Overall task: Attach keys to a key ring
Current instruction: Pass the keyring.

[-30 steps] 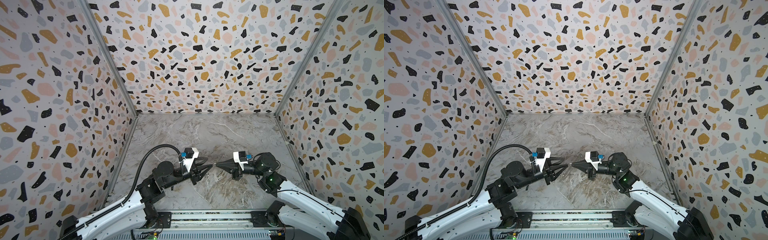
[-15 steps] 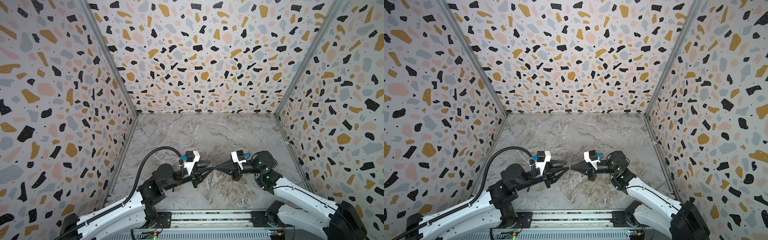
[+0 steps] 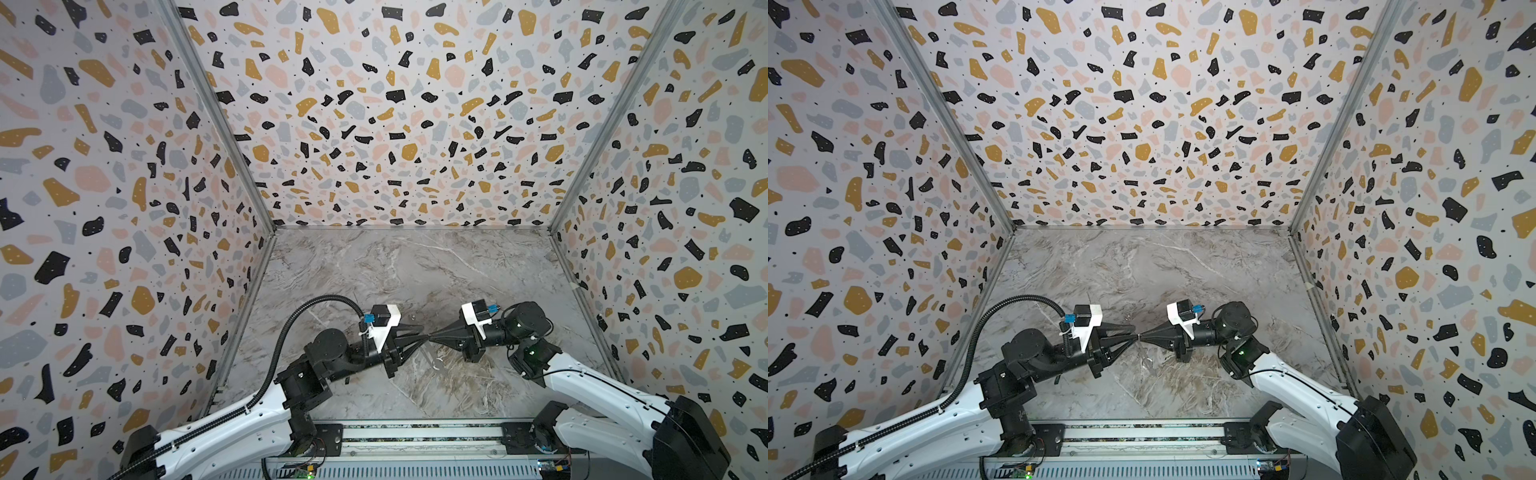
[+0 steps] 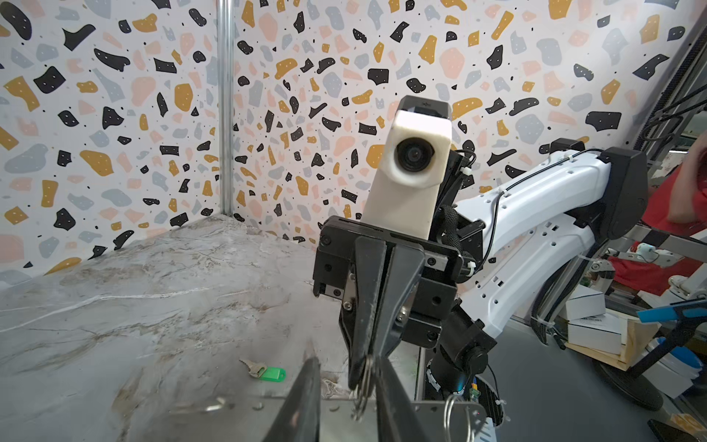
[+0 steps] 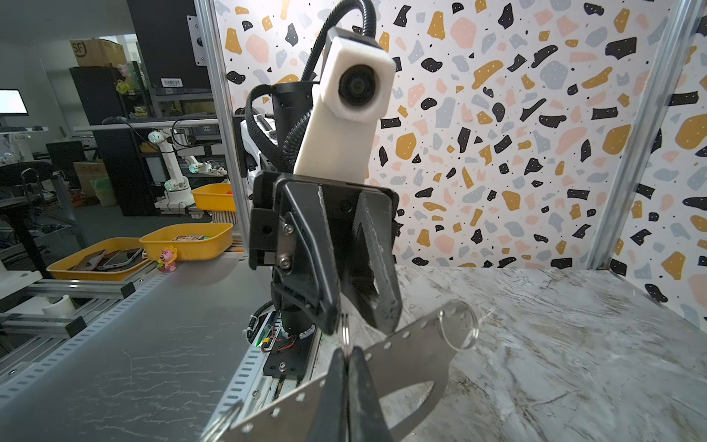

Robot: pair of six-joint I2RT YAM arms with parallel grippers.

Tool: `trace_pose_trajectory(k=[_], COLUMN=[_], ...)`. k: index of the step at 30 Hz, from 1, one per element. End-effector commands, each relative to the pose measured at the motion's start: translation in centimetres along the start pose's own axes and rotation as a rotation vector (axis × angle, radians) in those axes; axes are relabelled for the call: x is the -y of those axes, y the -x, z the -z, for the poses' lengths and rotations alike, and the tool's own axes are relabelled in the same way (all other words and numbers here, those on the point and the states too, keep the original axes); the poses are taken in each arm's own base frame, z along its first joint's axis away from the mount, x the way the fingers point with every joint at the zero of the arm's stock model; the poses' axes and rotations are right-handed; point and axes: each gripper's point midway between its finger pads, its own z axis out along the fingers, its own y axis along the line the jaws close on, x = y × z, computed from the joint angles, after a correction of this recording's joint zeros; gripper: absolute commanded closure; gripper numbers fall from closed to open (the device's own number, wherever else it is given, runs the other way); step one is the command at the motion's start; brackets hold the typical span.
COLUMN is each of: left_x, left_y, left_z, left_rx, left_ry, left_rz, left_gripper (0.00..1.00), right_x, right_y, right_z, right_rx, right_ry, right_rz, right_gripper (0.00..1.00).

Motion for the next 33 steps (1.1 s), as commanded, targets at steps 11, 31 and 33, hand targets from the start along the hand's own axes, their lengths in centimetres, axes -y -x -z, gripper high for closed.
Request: trace_pose_trajectory(k=[11, 31, 33], left_x=[0.45, 0.26, 0.12], left_y=[0.3, 0.53, 0.52], left_z=[0.04, 0.09, 0.03], left_rx=[0.031, 0.044, 0.032], left_ry=[-0.017, 0.003, 0.012], left_rz=[-0.032, -0.036, -0.04], left_gripper=[0.83, 1.0, 1.0], right_x=[-0.46, -0.09, 0.21], right_y=[2.81, 2.8, 2.67], right_z=[-0.18, -0.25, -0.24], right_rx=[0.06, 0.054, 0.047], right_ry=[0.033, 0.017, 0.001], right_rz=[0.052, 0.033, 0.028], right_gripper=[1.0, 1.0, 0.9])
